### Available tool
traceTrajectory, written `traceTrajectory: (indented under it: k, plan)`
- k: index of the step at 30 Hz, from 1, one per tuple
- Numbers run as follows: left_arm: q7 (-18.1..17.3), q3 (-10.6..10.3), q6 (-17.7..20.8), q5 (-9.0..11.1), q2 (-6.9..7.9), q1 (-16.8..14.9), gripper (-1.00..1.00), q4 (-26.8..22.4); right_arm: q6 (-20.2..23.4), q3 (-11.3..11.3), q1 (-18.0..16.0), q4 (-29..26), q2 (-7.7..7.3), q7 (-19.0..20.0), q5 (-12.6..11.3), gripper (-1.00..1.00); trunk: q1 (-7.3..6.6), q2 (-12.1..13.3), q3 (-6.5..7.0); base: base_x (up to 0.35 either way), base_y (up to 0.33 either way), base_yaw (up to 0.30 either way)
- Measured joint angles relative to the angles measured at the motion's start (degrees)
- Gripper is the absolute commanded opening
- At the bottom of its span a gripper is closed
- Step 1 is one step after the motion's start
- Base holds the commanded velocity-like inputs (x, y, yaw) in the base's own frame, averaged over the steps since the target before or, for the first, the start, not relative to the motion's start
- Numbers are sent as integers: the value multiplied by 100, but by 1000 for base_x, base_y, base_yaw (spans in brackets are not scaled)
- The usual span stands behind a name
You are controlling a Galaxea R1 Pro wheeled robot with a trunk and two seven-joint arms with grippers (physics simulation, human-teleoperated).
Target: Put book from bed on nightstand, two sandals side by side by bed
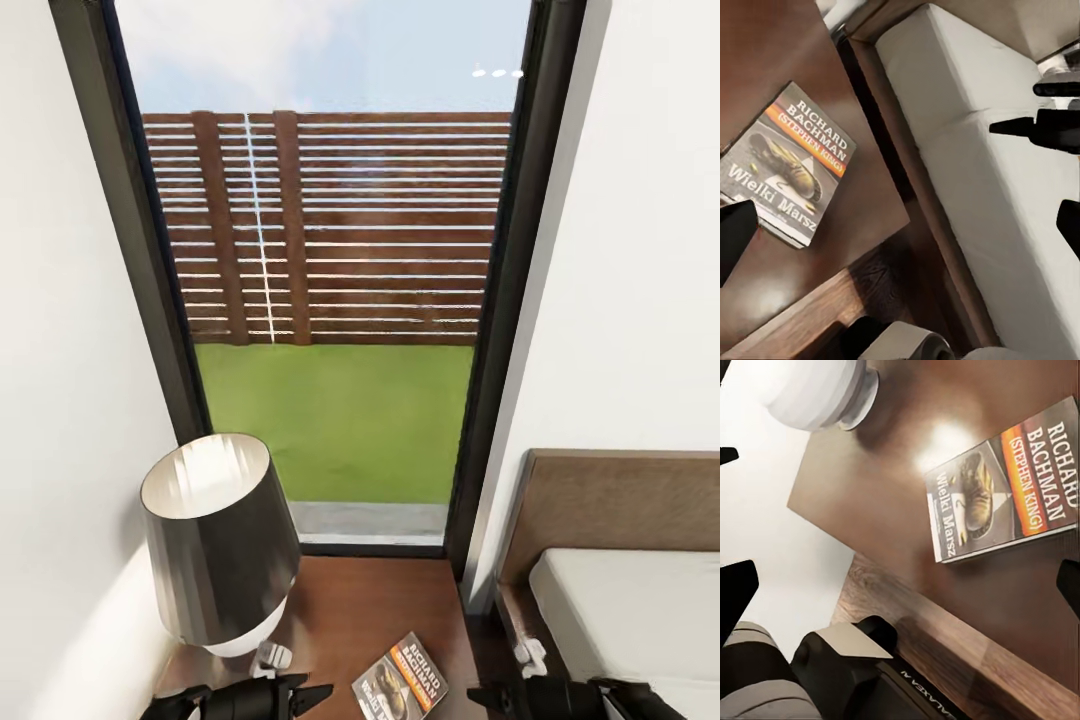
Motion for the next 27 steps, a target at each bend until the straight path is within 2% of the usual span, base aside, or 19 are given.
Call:
traceTrajectory:
  k: [6,10,14,15,18,22,24,27]
  plan:
    - [429,-11,-177,-7,-114,5,100,212,-456,6,0,726,17,-23,12,100,-132,241,108,0,0,0]
    - [711,-18,-503,-14,-160,18,100,535,-533,23,-1,1300,54,-58,19,100,-220,401,179,0,0,0]
    - [774,-12,-807,-11,-191,23,100,868,-540,17,7,1536,76,-143,18,100,-308,562,251,0,0,0]
    - [905,-7,-1055,-14,-220,28,100,1180,-531,51,14,1796,81,-611,25,100,-330,602,268,0,0,0]
    - [1137,-2,-1264,-2,-234,28,100,1472,-564,20,21,1926,86,-889,20,100,-396,722,323,0,0,0]
    - [1491,-3,-1692,18,-238,30,100,2052,-891,14,36,1979,90,-1009,18,100,-484,883,395,0,0,0]
    - [1747,-3,-1962,11,-237,35,100,2329,-949,14,43,1990,91,-1022,14,100,-527,963,431,0,0,0]
    - [2316,-1,-2359,12,-237,73,100,2617,-979,7,51,2000,91,-1033,11,100,-593,1083,485,0,0,0]
